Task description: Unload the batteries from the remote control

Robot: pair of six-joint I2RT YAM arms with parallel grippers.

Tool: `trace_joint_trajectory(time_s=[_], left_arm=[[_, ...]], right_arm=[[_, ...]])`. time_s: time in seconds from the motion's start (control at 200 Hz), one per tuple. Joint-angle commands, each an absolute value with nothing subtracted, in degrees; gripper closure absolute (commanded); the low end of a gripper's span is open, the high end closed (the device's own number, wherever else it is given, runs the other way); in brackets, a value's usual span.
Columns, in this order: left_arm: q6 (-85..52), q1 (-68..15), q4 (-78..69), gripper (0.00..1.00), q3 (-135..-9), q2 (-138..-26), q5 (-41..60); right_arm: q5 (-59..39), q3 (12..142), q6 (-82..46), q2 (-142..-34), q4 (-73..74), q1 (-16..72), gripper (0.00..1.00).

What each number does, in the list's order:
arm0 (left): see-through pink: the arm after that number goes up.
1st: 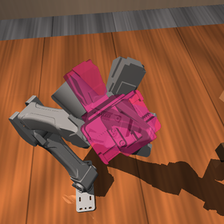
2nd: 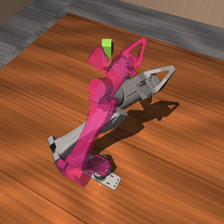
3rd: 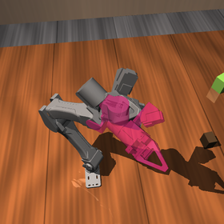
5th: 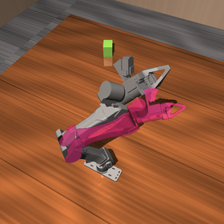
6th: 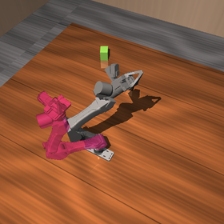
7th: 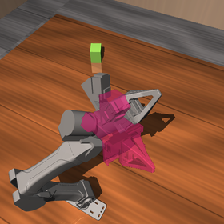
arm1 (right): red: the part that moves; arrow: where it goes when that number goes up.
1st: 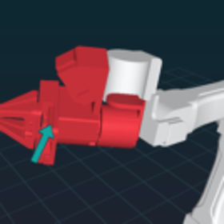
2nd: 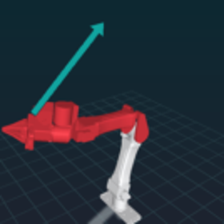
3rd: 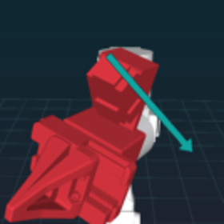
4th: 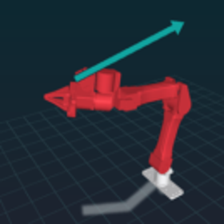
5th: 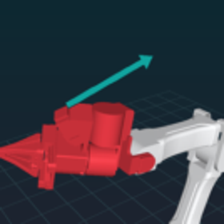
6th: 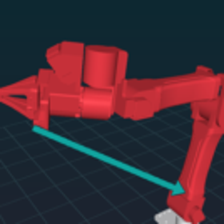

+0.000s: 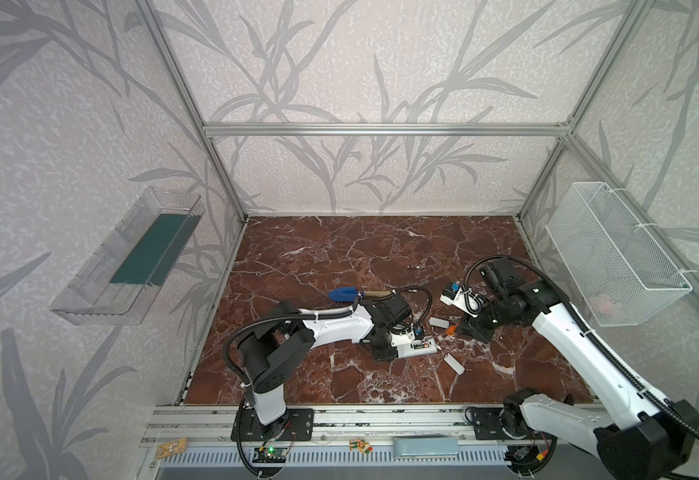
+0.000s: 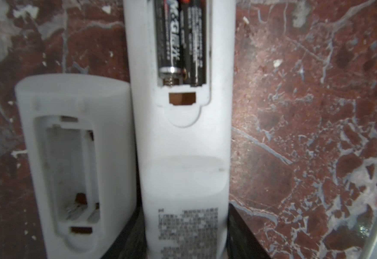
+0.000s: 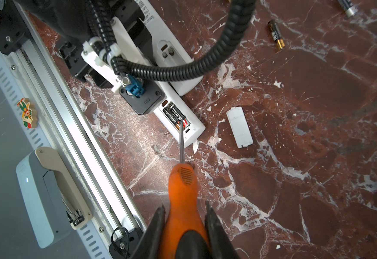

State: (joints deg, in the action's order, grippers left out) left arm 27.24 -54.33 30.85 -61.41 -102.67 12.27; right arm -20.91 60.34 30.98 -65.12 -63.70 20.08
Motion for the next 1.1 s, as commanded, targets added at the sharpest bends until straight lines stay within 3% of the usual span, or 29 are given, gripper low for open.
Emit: trace_joint_trajectory(time_s=[0.0,0.48,1.095], left_arm=[[28.5,-54.5,33.7,0.76,-61.4,-105.2,11.9],[28.3,-54.9,34.8,0.79,-62.3,-106.3,11.2],[28.2,-55.5,35.3,0.83,-62.8,-107.1,11.0]], right_arm=[[-20.9,62.6,31.3,-65.4,-66.1,20.5,1.0],[-16.1,62.6,31.6,-67.2,-66.8,22.1,1.0],[-17.4,62.2,28.8,-69.1,-64.0,22.1,1.0]])
